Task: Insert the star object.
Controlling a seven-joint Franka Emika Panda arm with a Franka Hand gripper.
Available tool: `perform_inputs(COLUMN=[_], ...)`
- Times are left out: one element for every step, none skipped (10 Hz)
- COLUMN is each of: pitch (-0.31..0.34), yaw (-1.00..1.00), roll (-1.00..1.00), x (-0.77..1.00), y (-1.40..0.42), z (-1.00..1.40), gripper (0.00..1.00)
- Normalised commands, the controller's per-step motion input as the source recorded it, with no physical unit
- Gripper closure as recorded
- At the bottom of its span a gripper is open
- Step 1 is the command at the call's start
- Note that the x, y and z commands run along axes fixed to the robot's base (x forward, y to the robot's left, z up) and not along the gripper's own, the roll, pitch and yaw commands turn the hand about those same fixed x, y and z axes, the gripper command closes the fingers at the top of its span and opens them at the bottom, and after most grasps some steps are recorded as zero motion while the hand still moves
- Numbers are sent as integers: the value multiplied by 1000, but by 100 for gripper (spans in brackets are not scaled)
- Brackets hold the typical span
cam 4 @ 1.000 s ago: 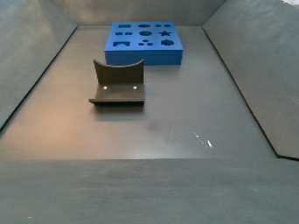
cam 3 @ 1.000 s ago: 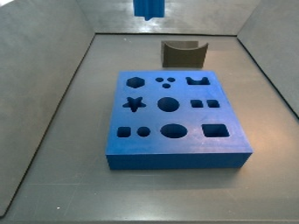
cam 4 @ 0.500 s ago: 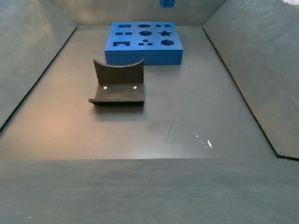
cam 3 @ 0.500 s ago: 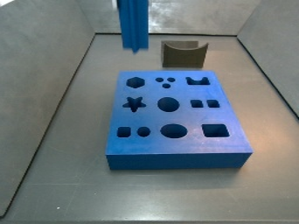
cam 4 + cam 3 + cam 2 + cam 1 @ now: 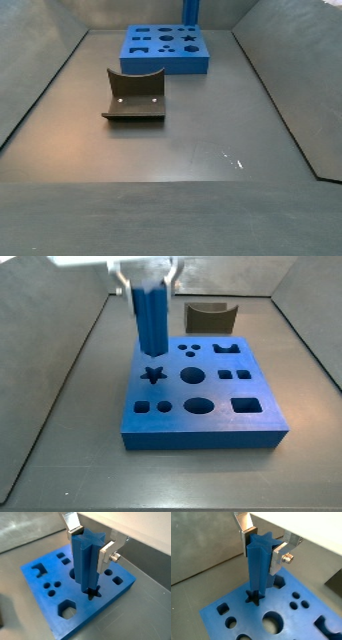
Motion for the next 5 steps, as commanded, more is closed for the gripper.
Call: perform_inputs(pitch=[0, 0, -17, -23, -11], yaw=[-143, -137, -77, -20, -6], roll=[204, 164, 67, 0, 0], x=[0, 0, -9, -17, 0], y=[-200, -174, -80, 0, 0], z=[-849, -694, -526, -414, -369], gripper=[100, 100, 100, 100, 100])
